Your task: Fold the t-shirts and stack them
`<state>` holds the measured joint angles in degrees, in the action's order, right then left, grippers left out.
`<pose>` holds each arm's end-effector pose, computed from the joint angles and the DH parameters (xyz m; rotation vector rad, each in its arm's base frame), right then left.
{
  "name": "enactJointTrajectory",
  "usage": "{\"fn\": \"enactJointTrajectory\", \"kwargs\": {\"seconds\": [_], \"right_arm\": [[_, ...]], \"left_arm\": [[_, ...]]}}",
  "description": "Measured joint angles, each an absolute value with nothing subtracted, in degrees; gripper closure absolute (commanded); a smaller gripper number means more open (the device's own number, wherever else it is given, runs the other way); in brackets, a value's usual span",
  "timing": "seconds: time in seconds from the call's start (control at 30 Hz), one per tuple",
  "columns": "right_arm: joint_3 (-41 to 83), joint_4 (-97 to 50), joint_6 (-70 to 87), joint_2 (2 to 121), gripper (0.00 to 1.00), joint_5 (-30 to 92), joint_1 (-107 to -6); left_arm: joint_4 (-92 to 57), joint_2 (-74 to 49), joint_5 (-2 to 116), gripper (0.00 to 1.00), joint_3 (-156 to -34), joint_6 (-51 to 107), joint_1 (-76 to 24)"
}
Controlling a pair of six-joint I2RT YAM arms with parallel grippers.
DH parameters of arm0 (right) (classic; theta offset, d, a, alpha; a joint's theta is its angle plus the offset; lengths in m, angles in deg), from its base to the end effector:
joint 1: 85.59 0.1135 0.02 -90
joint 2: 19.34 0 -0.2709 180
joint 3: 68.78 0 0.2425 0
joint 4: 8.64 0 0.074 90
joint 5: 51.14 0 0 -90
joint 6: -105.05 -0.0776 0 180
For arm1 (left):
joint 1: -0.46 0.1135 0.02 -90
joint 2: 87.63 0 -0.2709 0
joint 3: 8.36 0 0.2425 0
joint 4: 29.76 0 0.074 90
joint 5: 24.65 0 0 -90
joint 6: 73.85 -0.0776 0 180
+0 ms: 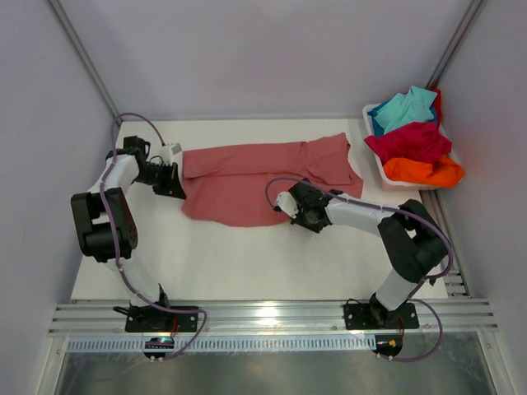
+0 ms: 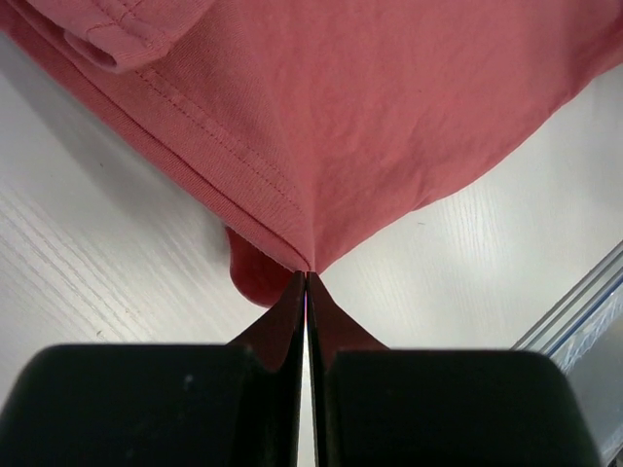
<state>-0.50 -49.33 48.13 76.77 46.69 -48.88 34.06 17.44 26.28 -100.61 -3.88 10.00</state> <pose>0.2617 0.1819 0.1293 -1.5483 2.2825 -0.1721 0.3611 0.0111 0.1907 0.3492 2.6086 -0.8235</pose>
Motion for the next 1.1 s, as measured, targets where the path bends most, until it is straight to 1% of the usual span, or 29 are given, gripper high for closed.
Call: {"fn": "enactJointTrajectory", "kwargs": {"seconds": [0.1, 0.2, 0.37, 0.53, 0.67, 0.87, 1.1], "right_arm": [[0.14, -50.60, 47.60, 76.56, 0.97, 46.45, -48.91], [2.65, -54.97, 46.97, 75.07, 0.97, 46.21, -48.95], [12.62, -60.24, 46.16, 70.41, 0.97, 46.54, -48.95], [20.24, -60.87, 46.38, 65.85, 0.97, 48.07, -48.95], [20.99, -60.37, 46.80, 65.96, 0.97, 49.97, -48.95], [20.70, -58.77, 48.28, 71.88, 0.97, 52.22, -48.95], [19.85, -55.17, 50.84, 75.11, 0.97, 54.52, -48.95]], "left_arm": [[35.20, 16.55, 26.28, 1.00, -100.61, -4.56, 10.00], [35.77, 15.76, 26.26, 1.00, -100.64, -5.15, 10.00], [36.51, 15.81, 25.74, 1.00, -101.71, -5.00, 10.00], [36.92, 18.19, 24.56, 1.00, -107.00, -3.29, 10.00], [35.74, 21.90, 24.30, 1.00, -112.02, 0.34, 10.00], [32.81, 27.37, 27.16, 0.99, -117.99, 5.27, 9.95], [29.65, 28.24, 33.69, 1.00, -119.30, 7.18, 9.95]]}}
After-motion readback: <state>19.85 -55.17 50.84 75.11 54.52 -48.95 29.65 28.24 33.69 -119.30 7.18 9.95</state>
